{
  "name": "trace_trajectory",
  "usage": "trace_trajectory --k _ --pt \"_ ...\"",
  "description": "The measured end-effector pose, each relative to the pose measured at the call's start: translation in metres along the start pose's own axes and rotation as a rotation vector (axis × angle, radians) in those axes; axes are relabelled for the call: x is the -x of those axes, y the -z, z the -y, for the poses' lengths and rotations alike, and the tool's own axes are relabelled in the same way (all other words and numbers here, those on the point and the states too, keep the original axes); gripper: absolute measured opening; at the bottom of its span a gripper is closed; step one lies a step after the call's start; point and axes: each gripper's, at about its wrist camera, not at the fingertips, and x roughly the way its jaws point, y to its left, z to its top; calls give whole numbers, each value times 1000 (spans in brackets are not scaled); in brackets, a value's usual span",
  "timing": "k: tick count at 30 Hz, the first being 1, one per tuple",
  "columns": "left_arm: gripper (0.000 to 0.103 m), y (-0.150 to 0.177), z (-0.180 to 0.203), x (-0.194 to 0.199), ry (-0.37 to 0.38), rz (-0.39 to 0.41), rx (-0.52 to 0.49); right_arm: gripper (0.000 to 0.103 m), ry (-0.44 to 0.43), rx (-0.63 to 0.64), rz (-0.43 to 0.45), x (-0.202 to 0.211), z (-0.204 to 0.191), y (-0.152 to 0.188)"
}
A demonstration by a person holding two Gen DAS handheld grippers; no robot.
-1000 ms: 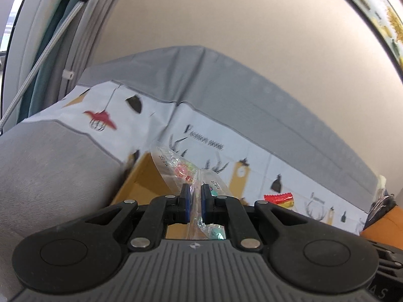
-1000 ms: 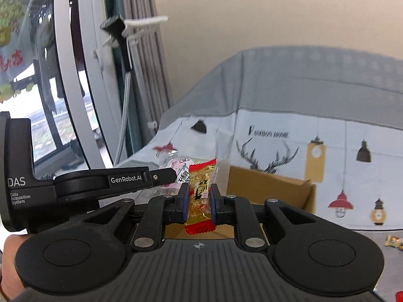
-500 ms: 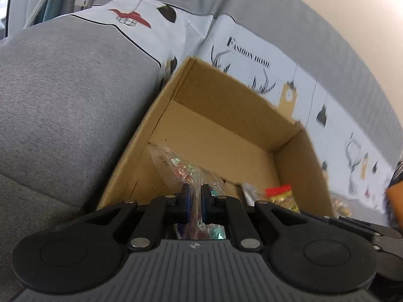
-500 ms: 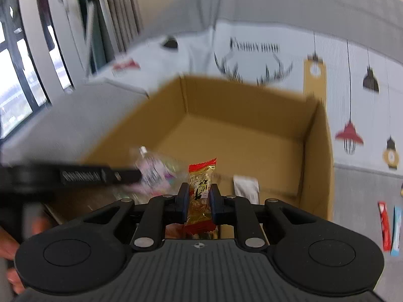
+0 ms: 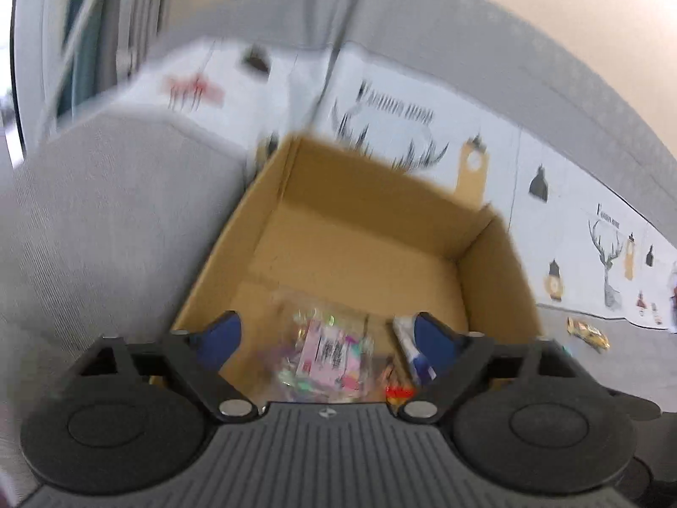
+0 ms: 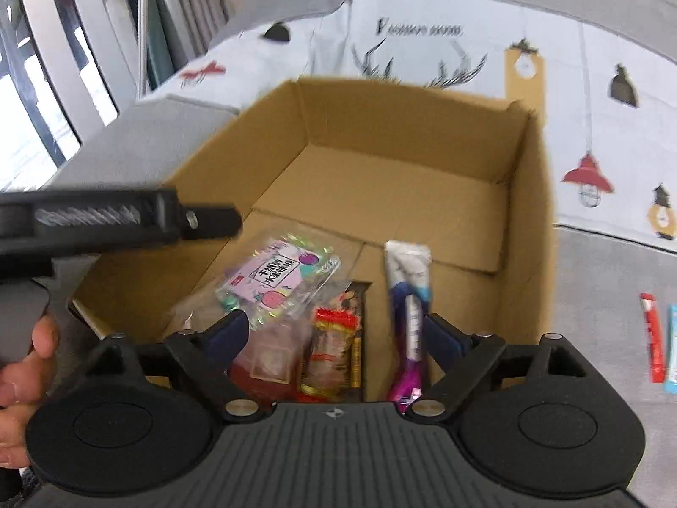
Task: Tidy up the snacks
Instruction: 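Carry both snacks over the box and open both tools to drop them, then grasp the red stick snack with the left tool while the right tool grasps the dark red pouch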
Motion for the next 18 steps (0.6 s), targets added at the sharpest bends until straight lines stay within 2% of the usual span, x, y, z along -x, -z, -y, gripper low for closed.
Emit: trace_trajectory --k 5,8,9,14,16,18 --pt "93 -8 62 25 72 34 -42 102 15 -69 83 50 41 4" --pt "98 0 104 24 97 27 -106 102 39 -102 106 76 82 21" --pt "102 6 122 21 110 19 -133 102 74 -109 107 80 96 28" --pt "102 39 201 -4 179 -44 -215 103 366 -104 211 118 172 82" --pt "102 51 233 -21 200 -63 -236 103 431 -135 193 121 204 101" --pt "102 67 263 -45 191 -74 -278 103 442 -180 138 120 239 120"
